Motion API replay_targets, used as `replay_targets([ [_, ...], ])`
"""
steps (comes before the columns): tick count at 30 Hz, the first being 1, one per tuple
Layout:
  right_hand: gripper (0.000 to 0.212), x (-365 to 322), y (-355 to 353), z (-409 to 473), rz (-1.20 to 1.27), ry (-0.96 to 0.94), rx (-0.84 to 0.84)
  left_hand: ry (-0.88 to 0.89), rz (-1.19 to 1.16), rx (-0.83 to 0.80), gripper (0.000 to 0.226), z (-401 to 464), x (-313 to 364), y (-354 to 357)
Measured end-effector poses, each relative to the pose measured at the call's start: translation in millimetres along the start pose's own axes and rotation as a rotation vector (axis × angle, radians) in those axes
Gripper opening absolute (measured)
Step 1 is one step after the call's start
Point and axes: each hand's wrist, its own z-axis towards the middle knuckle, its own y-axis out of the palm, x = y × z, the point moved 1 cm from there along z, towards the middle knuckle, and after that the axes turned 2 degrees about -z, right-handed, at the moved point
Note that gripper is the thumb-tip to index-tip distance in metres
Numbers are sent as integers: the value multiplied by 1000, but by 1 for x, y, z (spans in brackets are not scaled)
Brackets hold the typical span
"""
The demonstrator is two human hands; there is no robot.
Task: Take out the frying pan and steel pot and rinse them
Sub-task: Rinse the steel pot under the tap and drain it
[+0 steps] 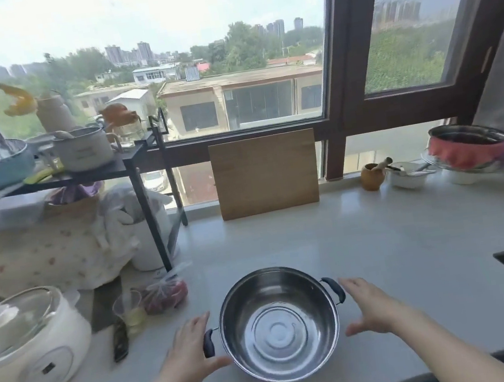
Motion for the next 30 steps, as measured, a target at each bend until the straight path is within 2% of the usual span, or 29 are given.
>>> replay_targets([
  [2, 106, 6, 0, 26, 1, -32, -46, 1, 2, -60, 142, 16, -5, 4],
  [6, 103, 15, 2, 72, -43, -63, -143, 2, 23, -145, 137, 42, -17, 16],
  [9, 134, 18, 4, 99, -91, -53, -249, -8, 49, -212, 143, 55, -20, 23],
  [11, 141, 22, 7, 111, -97, -62, -309, 8, 41, -235, 148, 61, -20, 27],
  [14, 141, 25, 9, 118, -74, -105, -371, 57, -9, -220, 156, 64, -17, 32],
  [16, 139, 26, 10, 118, -61, -128, -390, 91, -59, -215, 152, 62, -14, 30],
  [20, 136, 30, 15, 109, -9, -148, -357, 159, -154, -242, 129, 64, -7, 19],
  [24, 141, 54, 13, 87, 103, -110, -290, 244, -122, -263, 117, 84, 16, 6],
  [26, 144, 77, 3, 70, 135, -86, -228, 302, -86, -284, 114, 101, 42, -2],
  [30, 132, 135, -29, 16, 217, -6, -102, 436, -50, -346, 102, 132, 128, -8],
])
